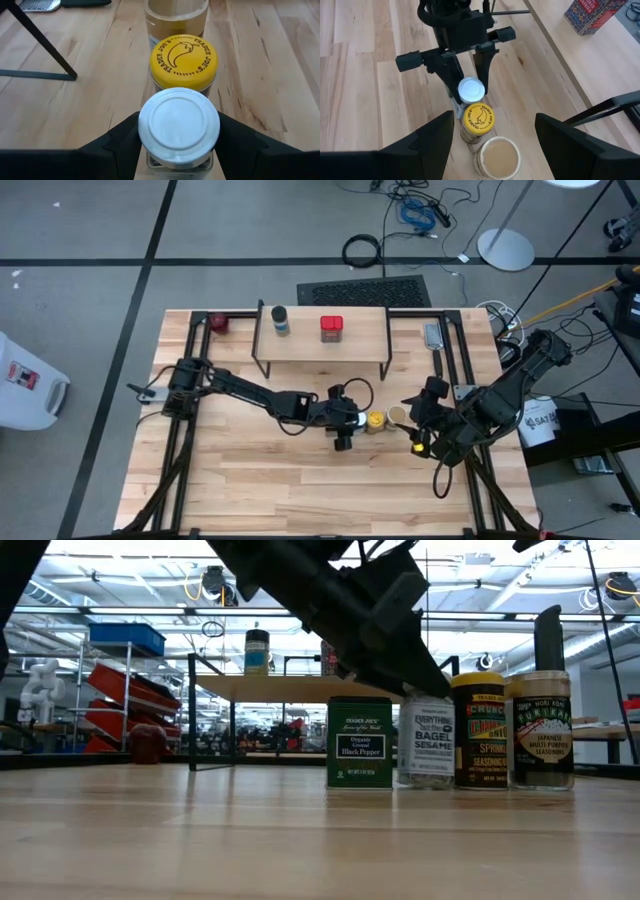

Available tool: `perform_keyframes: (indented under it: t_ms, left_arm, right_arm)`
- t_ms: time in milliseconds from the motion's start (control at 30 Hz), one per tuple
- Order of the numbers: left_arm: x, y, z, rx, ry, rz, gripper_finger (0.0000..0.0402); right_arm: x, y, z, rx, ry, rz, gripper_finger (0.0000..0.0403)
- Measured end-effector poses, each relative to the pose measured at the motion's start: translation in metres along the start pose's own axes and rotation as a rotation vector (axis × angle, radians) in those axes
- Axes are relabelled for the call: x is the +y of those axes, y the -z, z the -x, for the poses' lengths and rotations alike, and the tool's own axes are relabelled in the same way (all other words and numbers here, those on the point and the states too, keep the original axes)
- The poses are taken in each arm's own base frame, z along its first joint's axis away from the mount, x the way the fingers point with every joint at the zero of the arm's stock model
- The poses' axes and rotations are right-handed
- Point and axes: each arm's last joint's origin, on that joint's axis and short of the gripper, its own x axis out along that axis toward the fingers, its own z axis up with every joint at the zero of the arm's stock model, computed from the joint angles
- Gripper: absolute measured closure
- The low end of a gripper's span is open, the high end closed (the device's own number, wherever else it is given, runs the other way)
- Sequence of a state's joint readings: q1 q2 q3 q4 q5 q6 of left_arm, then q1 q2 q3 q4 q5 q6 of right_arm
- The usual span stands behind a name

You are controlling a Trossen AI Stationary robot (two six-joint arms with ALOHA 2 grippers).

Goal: Shelf spices
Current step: Remove the white seasoning bottle from the shelf, then remove the red seasoning can from the shelf

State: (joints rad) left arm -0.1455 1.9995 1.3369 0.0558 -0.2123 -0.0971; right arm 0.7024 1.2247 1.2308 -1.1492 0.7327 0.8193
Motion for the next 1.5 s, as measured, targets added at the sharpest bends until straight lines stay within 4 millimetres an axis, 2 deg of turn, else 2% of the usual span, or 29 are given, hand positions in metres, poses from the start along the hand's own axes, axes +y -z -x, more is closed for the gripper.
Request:
perform_keyframes:
  t_ms: [200, 500, 767, 1100, 1300, 1500]
  left_arm:
    - [0.0, 0.0, 0.0, 0.0, 0.0, 0.0, 0.0176]
    - [-0.001, -0.002, 0.0, -0.019, 0.027, 0.006, 0.0116]
    - [-0.002, -0.018, 0.019, -0.062, 0.049, 0.01, 0.0102]
    - [-0.003, -0.044, 0.069, -0.089, 0.099, 0.004, 0.0102]
    - [0.01, -0.057, 0.119, -0.058, 0.013, -0.005, 0.0102]
    - [0.038, -0.065, 0.174, -0.036, -0.182, -0.045, 0.0102]
  right_arm:
    - [0.0, 0.0, 0.0, 0.0, 0.0, 0.0, 0.0135]
    - [0.0, 0.0, 0.0, 0.0, 0.001, 0.001, 0.0135]
    - [0.0, 0.0, 0.0, 0.0, 0.001, 0.001, 0.0135]
    - [0.0, 0.0, 0.0, -0.001, 0.005, 0.003, 0.0135]
    - [0.0, 0.0, 0.0, -0.002, 0.007, 0.004, 0.0135]
    - [-0.001, 0.0, 0.0, -0.017, 0.023, 0.007, 0.0135]
